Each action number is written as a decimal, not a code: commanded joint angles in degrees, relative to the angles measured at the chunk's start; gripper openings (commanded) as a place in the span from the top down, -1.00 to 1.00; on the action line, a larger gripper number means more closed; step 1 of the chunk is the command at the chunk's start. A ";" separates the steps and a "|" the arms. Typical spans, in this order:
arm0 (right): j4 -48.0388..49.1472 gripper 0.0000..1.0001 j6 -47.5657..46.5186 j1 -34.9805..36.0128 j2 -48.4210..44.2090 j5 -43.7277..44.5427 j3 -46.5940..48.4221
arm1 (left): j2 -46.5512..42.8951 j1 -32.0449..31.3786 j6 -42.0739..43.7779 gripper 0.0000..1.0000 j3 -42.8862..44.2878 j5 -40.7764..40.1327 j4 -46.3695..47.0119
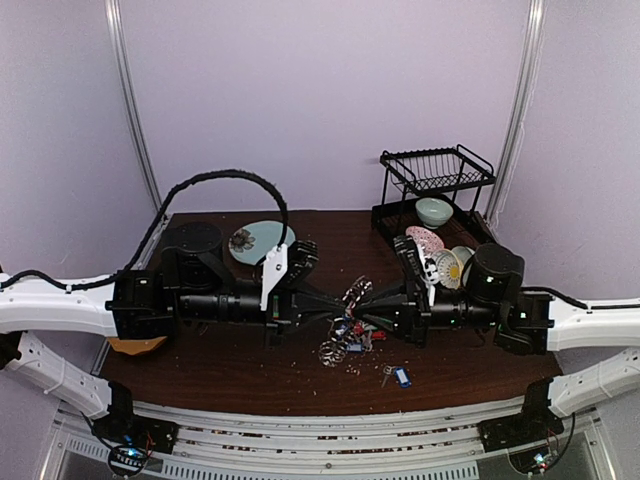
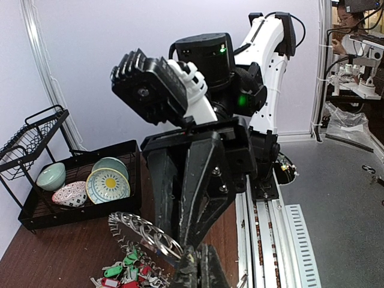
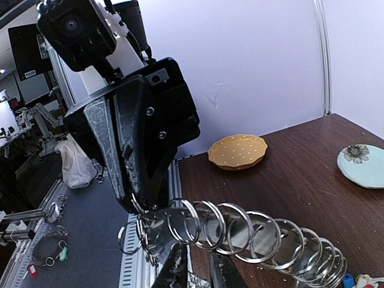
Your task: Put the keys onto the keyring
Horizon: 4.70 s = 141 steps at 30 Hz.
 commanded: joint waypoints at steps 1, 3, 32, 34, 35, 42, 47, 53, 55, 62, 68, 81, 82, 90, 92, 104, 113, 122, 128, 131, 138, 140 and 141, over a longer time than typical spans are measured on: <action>3.76 0.69 0.91 -0.05 0.00 -1.74 1.85 | -1.03 -0.32 0.91 1.00 1.62 0.50 4.49; 4.69 0.67 1.40 -0.04 -0.32 -2.36 1.74 | -0.98 -0.32 1.02 1.00 1.26 0.23 4.40; -4.14 0.45 4.27 -0.41 0.45 2.80 5.10 | -1.35 -0.76 6.19 1.00 -0.61 -5.48 1.10; -6.42 0.44 2.80 -0.93 -1.51 2.66 4.68 | -1.73 -0.76 6.34 1.00 -0.58 -5.77 0.98; -7.29 0.43 1.65 -1.22 -2.72 1.09 4.27 | -2.00 -0.76 5.90 1.00 -0.61 -5.68 1.41; -6.90 0.51 -7.64 0.40 -7.67 -0.95 2.50 | -1.75 -0.76 2.28 1.00 -1.62 -1.93 4.92; -5.89 0.47 -8.10 2.06 -3.58 -0.05 3.18 | -1.37 -0.76 0.09 1.00 -1.88 -0.99 7.04; -2.71 0.33 -5.79 4.34 0.49 -1.62 2.48 | -1.36 -0.76 0.08 1.00 -1.91 -1.37 7.13; 0.11 0.37 -4.99 4.90 0.91 -1.59 1.88 | -1.04 -0.76 0.17 1.00 -1.64 -1.46 6.80; 0.86 0.62 -4.70 5.09 2.46 -0.20 2.62 | -1.34 -0.76 0.32 1.00 -1.65 -1.68 6.44; -1.37 0.64 -5.57 5.02 3.38 1.20 3.03 | -1.58 -0.76 0.53 1.00 -1.46 -1.82 6.42; -5.51 1.00 -9.40 5.01 -1.94 3.32 3.44 | -1.40 -0.75 -3.61 1.00 -1.55 -11.28 2.94; -7.11 1.00 -10.28 5.02 -2.42 4.45 4.21 | -1.31 -0.76 -4.23 1.00 -1.52 -11.95 2.30; -25.08 1.00 -19.32 5.04 -1.15 15.96 13.34 | -5.98 -0.76 -3.40 0.08 -2.72 -9.13 -0.81; -28.19 1.00 -21.22 5.16 -0.54 18.81 15.19 | -6.46 -0.75 -1.95 0.15 -1.79 -8.45 -2.98; -30.05 1.00 -28.60 7.43 0.60 16.07 19.14 | -1.00 -0.76 3.71 0.39 3.36 -11.74 -7.61; -24.75 1.00 -26.74 7.88 0.81 12.90 17.25 | 0.56 -1.09 3.99 0.66 3.50 -10.01 -4.13; -23.53 1.00 -26.40 8.05 1.25 11.70 16.94 | 1.30 -1.45 3.96 0.66 2.93 -9.48 -1.95; -22.44 1.00 -25.14 8.15 0.92 10.68 16.68 | 0.42 -1.73 4.09 1.00 1.80 -9.53 -0.80; -22.04 1.00 -25.11 8.15 -0.36 10.75 15.88 | -0.68 -1.72 4.44 1.00 0.79 -11.00 -0.80; -18.37 0.37 -25.17 7.22 -6.14 10.44 11.11 | -7.16 -1.80 14.29 1.00 -4.95 -5.23 6.25; -17.44 0.30 -26.24 7.05 -7.99 6.13 10.18 | -9.10 -2.08 21.59 1.00 -4.71 -3.42 5.32; -16.95 0.28 -26.39 7.05 -8.95 4.46 9.90 | -10.10 -2.45 25.31 1.00 -4.36 -3.53 4.29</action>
